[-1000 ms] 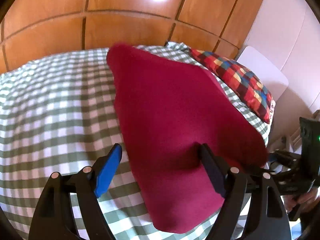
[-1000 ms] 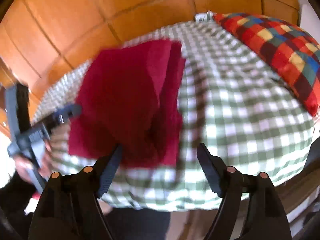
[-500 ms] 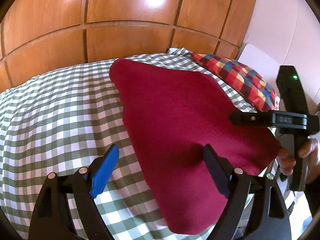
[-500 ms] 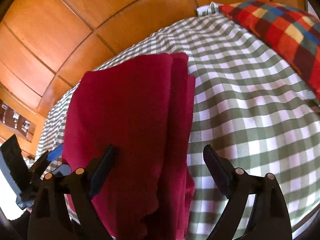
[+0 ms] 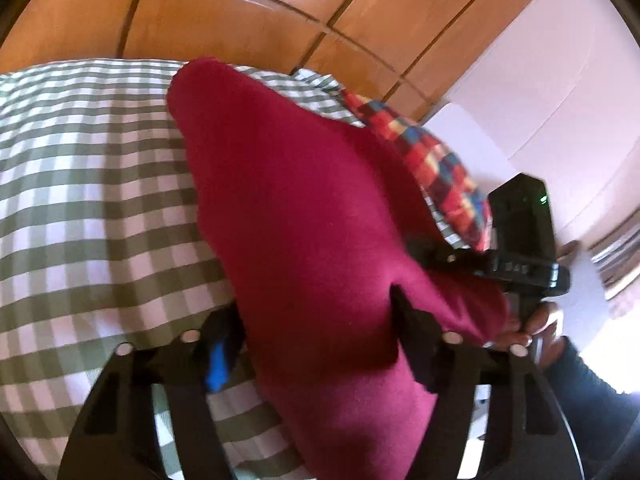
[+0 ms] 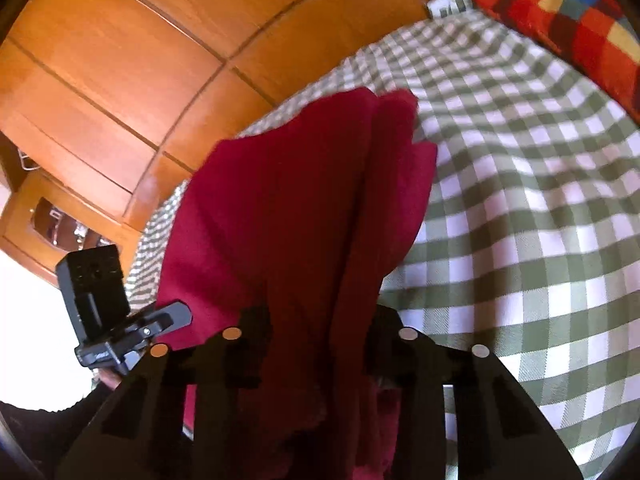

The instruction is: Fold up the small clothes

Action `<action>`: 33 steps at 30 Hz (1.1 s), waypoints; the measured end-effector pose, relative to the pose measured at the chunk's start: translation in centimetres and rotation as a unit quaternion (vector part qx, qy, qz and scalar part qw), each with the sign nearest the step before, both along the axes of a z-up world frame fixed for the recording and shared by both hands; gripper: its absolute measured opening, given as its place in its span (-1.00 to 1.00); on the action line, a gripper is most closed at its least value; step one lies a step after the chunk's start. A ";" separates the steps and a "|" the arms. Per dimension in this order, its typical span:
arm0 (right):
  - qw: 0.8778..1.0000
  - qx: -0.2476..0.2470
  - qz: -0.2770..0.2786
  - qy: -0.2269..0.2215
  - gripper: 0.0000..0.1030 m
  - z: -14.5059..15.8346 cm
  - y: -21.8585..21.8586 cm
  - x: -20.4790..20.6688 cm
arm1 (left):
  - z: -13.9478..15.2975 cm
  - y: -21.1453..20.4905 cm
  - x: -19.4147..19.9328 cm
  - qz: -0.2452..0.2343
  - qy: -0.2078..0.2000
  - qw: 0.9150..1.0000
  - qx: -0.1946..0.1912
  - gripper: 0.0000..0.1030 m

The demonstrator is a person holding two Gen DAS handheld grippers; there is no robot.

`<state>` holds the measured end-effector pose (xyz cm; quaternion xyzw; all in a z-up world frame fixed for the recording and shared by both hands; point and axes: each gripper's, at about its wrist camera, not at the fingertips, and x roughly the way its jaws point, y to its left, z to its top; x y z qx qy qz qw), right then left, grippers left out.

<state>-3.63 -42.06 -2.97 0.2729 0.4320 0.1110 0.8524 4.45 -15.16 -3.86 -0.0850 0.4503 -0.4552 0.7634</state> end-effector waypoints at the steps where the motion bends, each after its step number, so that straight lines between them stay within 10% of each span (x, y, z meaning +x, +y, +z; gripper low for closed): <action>1: 1.000 -0.001 -0.001 -0.009 -0.35 0.5 -0.1 0.0 | 0.1 0.1 0.1 -0.006 0.000 1.000 -0.010 0.11; 12: 0.987 -0.027 -0.111 -0.114 -0.36 5.7 -3.2 1.7 | 7.5 -4.1 5.2 -0.039 -0.082 0.995 -0.052 0.07; 16: 0.976 -0.108 -0.181 -0.048 -0.31 2.3 -4.5 3.5 | 7.8 -8.5 8.2 -0.037 -0.111 0.993 0.002 0.30; 20: 0.973 -0.068 -0.219 -0.025 0.03 -2.7 -6.6 2.8 | 2.9 -13.3 9.9 -0.009 -0.140 0.975 0.174 0.34; 29: 0.968 -0.065 -0.240 -0.010 0.62 -1.4 -7.1 1.2 | 1.0 -10.9 9.3 0.059 -0.095 0.982 0.154 0.54; 33: 0.960 -0.083 -0.267 -0.022 0.65 0.5 -6.6 -1.2 | 2.5 -9.8 7.6 0.096 -0.132 0.971 0.177 0.62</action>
